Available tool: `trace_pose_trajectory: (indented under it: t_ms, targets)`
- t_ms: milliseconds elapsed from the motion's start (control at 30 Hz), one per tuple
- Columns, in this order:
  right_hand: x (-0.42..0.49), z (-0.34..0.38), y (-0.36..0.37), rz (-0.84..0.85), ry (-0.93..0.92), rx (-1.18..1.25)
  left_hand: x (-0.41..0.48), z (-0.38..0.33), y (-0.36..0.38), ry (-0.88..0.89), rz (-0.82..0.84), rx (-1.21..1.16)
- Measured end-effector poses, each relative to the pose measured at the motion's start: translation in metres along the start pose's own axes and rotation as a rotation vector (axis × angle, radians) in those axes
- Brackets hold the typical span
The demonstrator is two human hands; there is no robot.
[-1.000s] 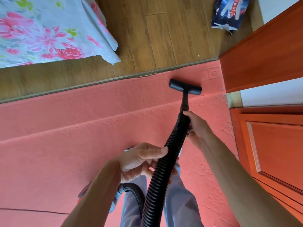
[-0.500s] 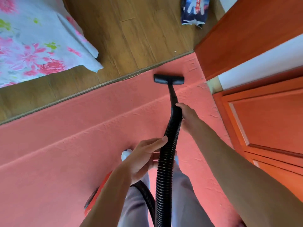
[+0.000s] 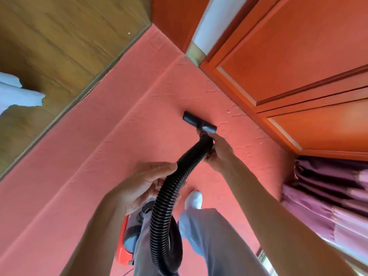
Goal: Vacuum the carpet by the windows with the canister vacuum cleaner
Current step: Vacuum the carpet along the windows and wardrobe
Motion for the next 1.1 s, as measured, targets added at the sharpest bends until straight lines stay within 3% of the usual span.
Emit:
trace_pose_trajectory:
  t_ms: [133,467,867,1100]
  targets:
    - [0.013,0.003,-0.046,-0.083,-0.004,0.107,0.023,0.015,0.03,-0.049,-0.002,0.039]
    - [0.046,-0.003,-0.109,0.03,0.034,0.296,0.06,0.03,0.081,-0.063,-0.061,0.133]
    - [0.123,0.032,-0.126,-0.05,-0.031,0.174,0.129,0.052,0.11,-0.079,-0.244,0.176]
    - [0.104,0.017,-0.129,-0.027,0.012,0.238,0.114,0.034,0.103,-0.116,-0.192,0.282]
Point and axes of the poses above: each hand's wrist, its own x-axis towards the middle knuckle, its own y-axis out of the palm, z = x × y, the point moved 5 cm from there along x, towards the middle knuckle, and after that the axes turned 3 degrees about z, right-handed, at the moved point
